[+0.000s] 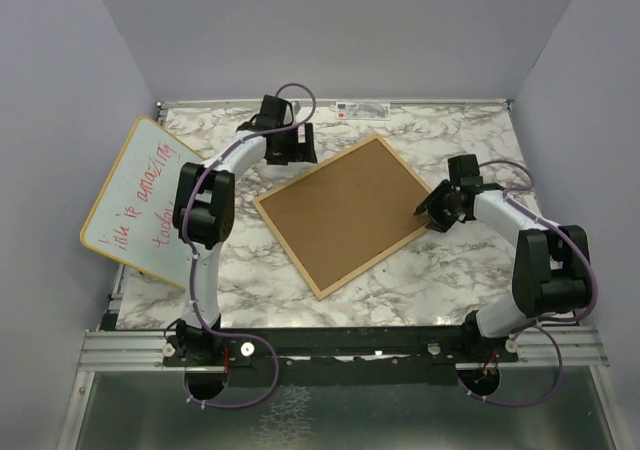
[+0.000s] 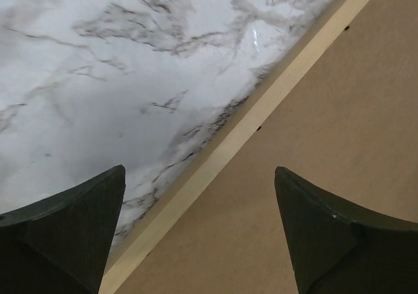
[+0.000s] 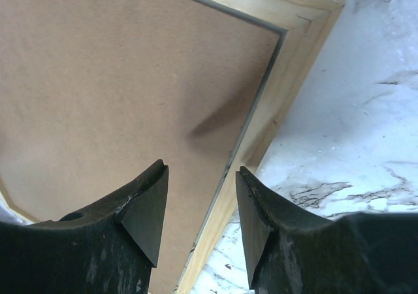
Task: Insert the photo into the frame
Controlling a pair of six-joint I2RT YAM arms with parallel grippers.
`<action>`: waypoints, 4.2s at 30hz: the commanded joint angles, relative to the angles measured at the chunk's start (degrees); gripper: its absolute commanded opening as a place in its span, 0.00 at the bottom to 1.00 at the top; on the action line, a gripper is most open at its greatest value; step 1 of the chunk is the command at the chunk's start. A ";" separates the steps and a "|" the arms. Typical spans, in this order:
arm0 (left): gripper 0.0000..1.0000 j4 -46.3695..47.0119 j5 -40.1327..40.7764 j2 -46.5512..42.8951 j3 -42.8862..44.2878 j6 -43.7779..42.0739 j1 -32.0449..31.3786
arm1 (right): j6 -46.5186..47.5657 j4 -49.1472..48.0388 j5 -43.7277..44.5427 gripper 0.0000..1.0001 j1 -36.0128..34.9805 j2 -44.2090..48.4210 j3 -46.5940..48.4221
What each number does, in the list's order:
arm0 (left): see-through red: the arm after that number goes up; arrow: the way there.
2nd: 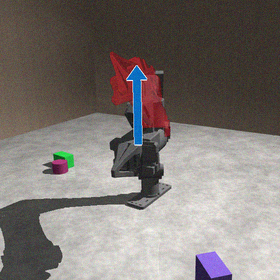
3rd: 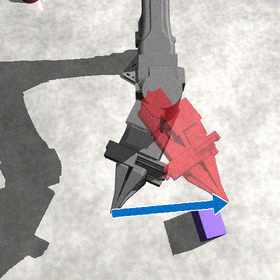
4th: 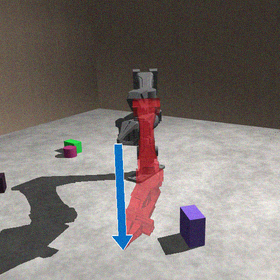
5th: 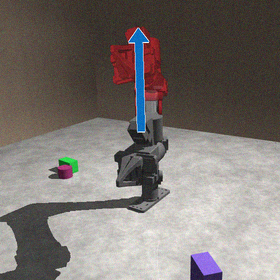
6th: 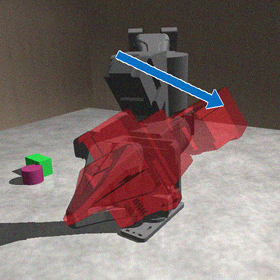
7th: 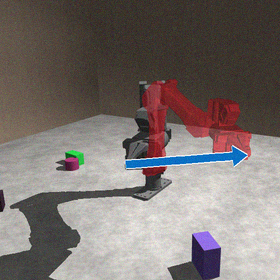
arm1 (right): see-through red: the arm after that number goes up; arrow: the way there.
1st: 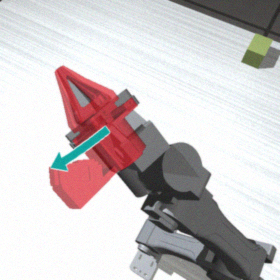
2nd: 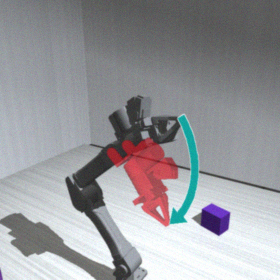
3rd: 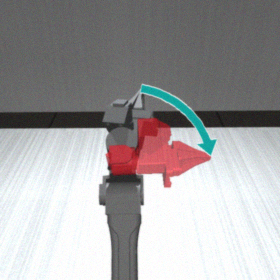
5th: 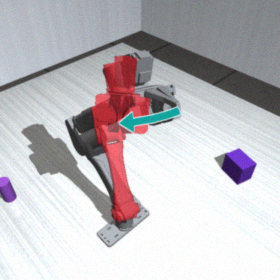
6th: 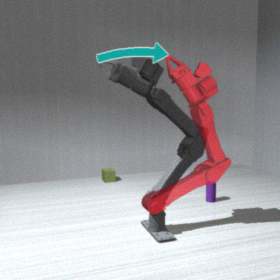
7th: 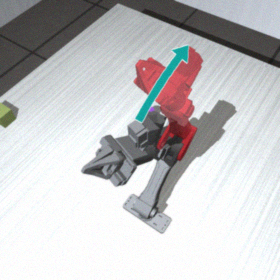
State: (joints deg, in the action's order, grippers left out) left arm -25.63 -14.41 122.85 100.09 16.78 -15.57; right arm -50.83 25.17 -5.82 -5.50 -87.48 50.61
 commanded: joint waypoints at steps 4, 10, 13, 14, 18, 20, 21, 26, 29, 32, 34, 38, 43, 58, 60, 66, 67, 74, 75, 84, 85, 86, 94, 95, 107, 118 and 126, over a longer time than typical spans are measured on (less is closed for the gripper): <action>0.93 -0.65 -3.58 5.83 3.29 -1.98 -2.92 | -1.66 1.36 4.11 0.48 0.84 -3.11 -0.65; 0.89 -0.65 -3.93 6.72 1.99 -2.86 -3.06 | -1.22 -2.72 2.90 0.39 0.95 -5.77 -2.22; 0.87 -0.70 -4.17 7.15 1.09 -3.21 -3.15 | -0.81 -3.28 2.70 0.32 0.98 -7.04 -2.31; 0.87 -0.73 -4.14 7.33 0.81 -3.31 -3.15 | -0.58 -3.43 2.90 0.29 1.01 -7.27 -2.48; 0.85 -0.82 -3.92 8.11 0.14 -3.50 -3.15 | 0.07 -3.54 3.69 0.18 0.95 -8.85 -3.51; 0.84 -0.83 -3.73 8.46 -0.19 -3.50 -3.19 | 0.60 -3.72 4.06 0.13 1.01 -10.18 -4.14; 0.84 -0.83 -3.77 8.60 -0.31 -3.50 -3.23 | 0.90 -3.80 4.46 0.10 1.01 -11.03 -4.39; 0.83 -0.83 -3.77 8.96 0.02 -3.40 -3.24 | 2.88 -0.59 8.50 0.02 1.00 -13.53 -2.00; 0.83 -1.26 -4.16 8.50 1.77 -2.86 -3.24 | 4.03 1.10 9.63 0.01 1.01 -13.97 0.30; 0.83 -1.67 -4.60 7.15 4.67 -2.45 -3.24 | 5.58 -0.69 9.86 0.02 0.97 -9.60 0.91; 0.84 -2.06 -4.66 6.24 6.93 -2.52 -3.24 | 7.10 -1.74 9.45 0.05 0.98 -6.68 2.28; 0.85 -2.24 -4.06 4.70 10.01 -3.23 -3.24 | 9.96 -1.87 8.35 0.14 1.01 -4.52 6.65; 0.86 -2.85 -0.67 5.98 10.38 -4.18 -3.15 | 11.32 -2.82 4.45 0.23 0.99 -7.44 9.42; 0.84 -5.61 3.18 11.97 9.01 -4.20 -3.15 | 13.59 3.79 3.19 0.24 0.84 -18.70 13.81; 0.84 -5.73 3.08 12.21 8.75 -4.10 -3.15 | 13.86 4.72 2.95 0.25 0.88 -19.54 13.25; 0.83 -5.91 2.90 12.66 8.50 -4.12 -3.15 | 14.22 5.84 3.03 0.25 0.80 -20.80 13.24; 0.82 -5.92 2.86 12.68 8.56 -4.07 -3.15 | 14.26 6.09 3.14 0.25 0.83 -21.17 13.79; 0.82 -5.93 1.81 13.35 8.63 -3.77 -3.19 | 14.67 3.66 4.35 0.27 0.18 -22.46 18.26; 0.82 -5.93 1.69 13.43 8.57 -3.69 -3.23 | 14.73 3.10 4.33 0.27 0.15 -22.59 19.25; 0.82 -5.93 1.29 13.32 8.15 -3.99 -3.24 | 16.06 -0.51 3.89 0.29 0.16 -24.60 27.78; 0.82 -5.93 1.25 13.30 8.11 -4.09 -3.24 | 16.43 -0.65 3.74 0.28 0.19 -25.19 28.69; 0.82 -5.93 1.33 13.35 8.02 -4.09 -3.30 | 16.77 -0.87 3.65 0.28 0.19 -25.65 29.34; 0.81 -5.99 1.14 13.68 8.00 -4.01 -3.32 | 18.51 2.11 3.38 0.28 0.09 -32.27 34.94; 0.81 -5.96 1.23 13.66 7.97 -4.03 -3.32 | 18.83 2.90 2.74 0.28 -0.08 -32.79 34.93; 0.81 -5.93 0.97 14.18 8.23 -3.51 -3.67 | 20.28 8.86 2.37 0.23 -2.41 -34.11 30.07; 0.81 -6.01 0.84 14.66 8.55 -3.33 -4.03 | 20.69 11.86 7.82 0.08 -4.34 -35.04 29.41; 0.81 -6.02 1.92 14.53 8.41 -3.33 -4.03 | 22.72 13.25 17.96 0.15 -6.29 -31.70 32.90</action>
State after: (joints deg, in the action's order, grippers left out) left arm -29.28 -12.14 133.62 109.80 12.97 -18.83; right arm -29.91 25.91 7.68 -9.76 -117.21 84.55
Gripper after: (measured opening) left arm 0.812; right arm 0.111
